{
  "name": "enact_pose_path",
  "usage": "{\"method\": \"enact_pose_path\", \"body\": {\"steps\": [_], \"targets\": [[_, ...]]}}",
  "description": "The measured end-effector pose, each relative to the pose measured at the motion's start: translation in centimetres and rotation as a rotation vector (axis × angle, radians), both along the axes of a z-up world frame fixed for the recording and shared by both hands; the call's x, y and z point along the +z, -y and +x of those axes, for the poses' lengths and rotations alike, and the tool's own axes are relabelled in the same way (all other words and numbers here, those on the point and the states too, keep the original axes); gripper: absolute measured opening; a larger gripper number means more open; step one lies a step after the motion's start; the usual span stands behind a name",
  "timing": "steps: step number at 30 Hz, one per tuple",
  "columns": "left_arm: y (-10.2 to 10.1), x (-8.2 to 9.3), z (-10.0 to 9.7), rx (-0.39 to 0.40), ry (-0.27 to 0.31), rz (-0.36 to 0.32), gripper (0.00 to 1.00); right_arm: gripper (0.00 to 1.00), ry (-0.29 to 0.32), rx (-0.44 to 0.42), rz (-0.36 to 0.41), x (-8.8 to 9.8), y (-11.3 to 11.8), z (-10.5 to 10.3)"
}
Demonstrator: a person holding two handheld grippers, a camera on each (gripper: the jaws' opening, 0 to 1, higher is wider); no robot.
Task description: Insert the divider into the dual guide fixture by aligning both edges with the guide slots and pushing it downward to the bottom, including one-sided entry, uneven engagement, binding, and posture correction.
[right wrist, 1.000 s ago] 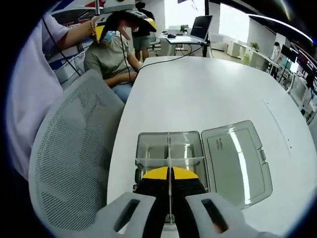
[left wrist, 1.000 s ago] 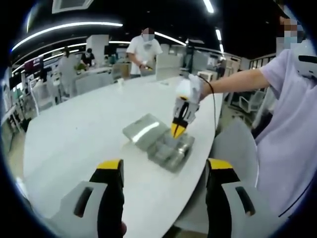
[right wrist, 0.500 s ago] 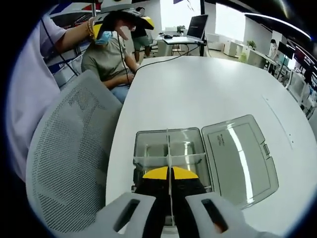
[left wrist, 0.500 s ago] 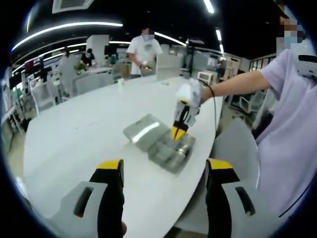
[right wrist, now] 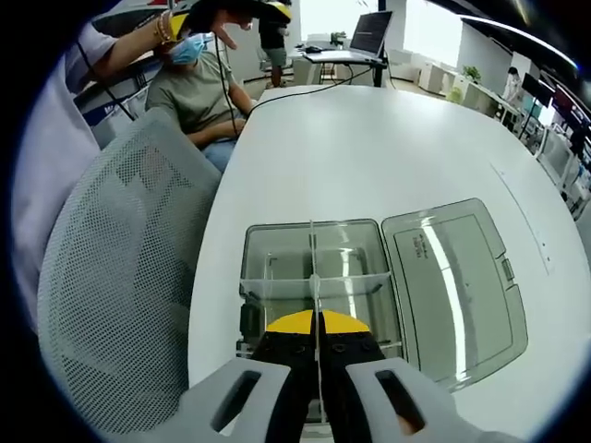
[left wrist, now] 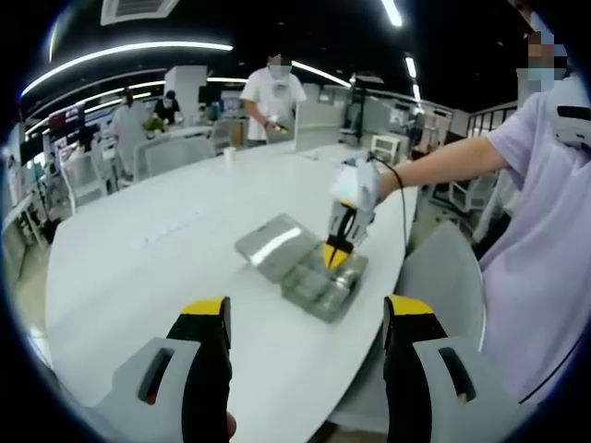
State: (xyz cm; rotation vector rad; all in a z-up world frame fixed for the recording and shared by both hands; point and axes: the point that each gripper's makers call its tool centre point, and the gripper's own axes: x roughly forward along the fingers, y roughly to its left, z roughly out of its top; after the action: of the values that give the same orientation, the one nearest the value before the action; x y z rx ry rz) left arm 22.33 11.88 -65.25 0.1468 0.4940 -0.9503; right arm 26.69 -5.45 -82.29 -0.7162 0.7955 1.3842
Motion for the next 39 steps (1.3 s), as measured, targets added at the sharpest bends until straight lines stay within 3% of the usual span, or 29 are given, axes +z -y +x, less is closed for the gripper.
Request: {"method": "enact_pose_path", "body": {"steps": [14, 30, 36, 39], "targets": [[-0.3, 0.0, 0.1, 0.007, 0.002, -0.002, 0.65, 0.00, -0.006, -0.012, -0.042, -1.4, 0.0, -0.1], [-0.4, -0.1, 0.2, 0.012, 0.001, -0.004, 0.65, 0.00, -0.002, -0.009, -0.061, -1.5, 0.1, 0.1], [-0.5, 0.0, 0.1, 0.016, 0.005, -0.005, 0.65, 0.00, -0.006, -0.029, -0.065, -1.5, 0.2, 0.1], [-0.5, 0.0, 0.1, 0.017, 0.007, -0.005, 0.65, 0.00, -0.036, -0.076, -0.051, -1.3, 0.3, 0.2]]}}
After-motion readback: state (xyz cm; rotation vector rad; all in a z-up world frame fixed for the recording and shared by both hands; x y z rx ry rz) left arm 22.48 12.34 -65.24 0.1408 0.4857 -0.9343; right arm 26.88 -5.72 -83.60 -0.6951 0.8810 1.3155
